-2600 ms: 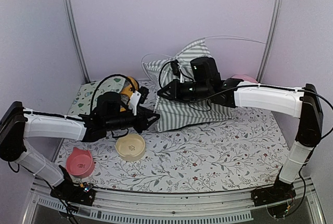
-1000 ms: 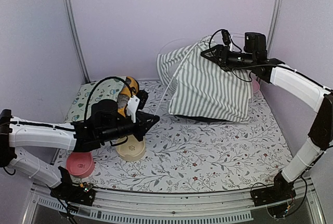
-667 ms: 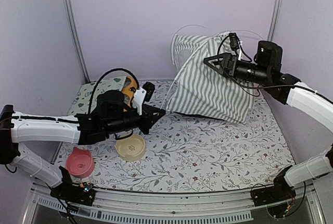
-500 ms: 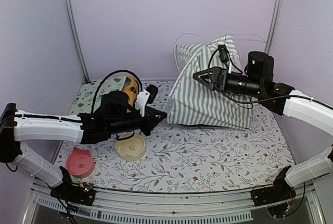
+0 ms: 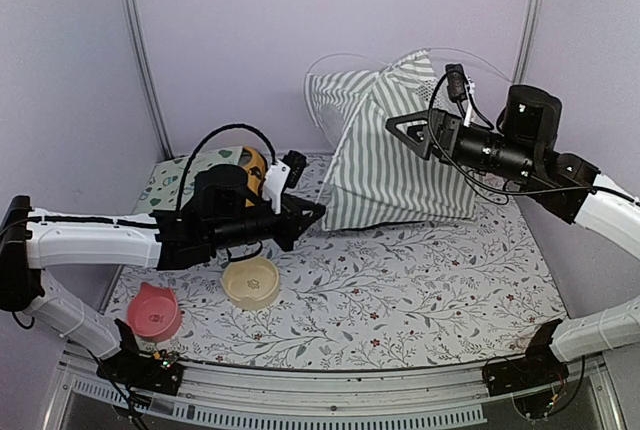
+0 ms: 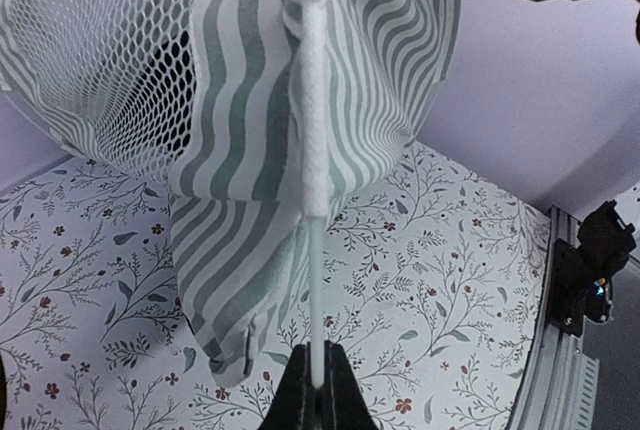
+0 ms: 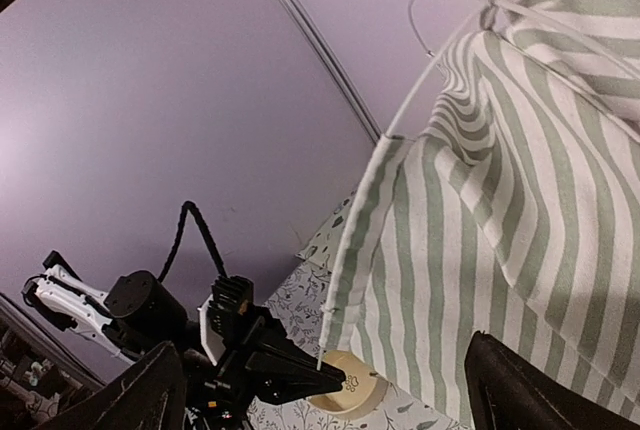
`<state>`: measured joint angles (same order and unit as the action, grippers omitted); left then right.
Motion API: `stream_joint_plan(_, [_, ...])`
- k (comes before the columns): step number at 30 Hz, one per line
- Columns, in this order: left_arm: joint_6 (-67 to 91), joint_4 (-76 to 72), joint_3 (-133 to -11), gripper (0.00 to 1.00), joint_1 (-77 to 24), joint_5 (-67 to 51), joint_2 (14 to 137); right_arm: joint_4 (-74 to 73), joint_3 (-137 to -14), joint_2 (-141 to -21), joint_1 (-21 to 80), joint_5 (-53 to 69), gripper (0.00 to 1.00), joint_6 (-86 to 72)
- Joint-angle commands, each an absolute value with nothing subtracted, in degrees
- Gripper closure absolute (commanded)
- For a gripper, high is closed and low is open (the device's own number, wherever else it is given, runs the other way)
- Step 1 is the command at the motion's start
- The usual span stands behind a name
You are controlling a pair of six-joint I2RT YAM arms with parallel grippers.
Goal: Set up the pet tent
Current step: Pick up the tent pole from the tent, then pass from the left arm to the right
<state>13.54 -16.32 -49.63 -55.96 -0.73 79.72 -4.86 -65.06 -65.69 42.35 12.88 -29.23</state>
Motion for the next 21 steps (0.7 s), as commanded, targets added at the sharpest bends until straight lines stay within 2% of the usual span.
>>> stream_joint_plan(1, [12.17,-18.33,-51.82,1.00,-55.62,-1.15,78.73,-2.16,-65.84,-67.35,43.29,20.92,0.02,-29.15])
stream_joint_plan(9, [10.20,-17.09,-53.20,1.00,-55.46,-1.92,78.44,9.98,-59.78,-75.03,52.52,20.58,0.21,-39.23])
stream_joint_plan(21, [9.35,-16.28,-53.02,1.00,-55.55,-4.64,78.71,12.71,-64.36,-83.96,53.31,13.99,0.56,-45.17])
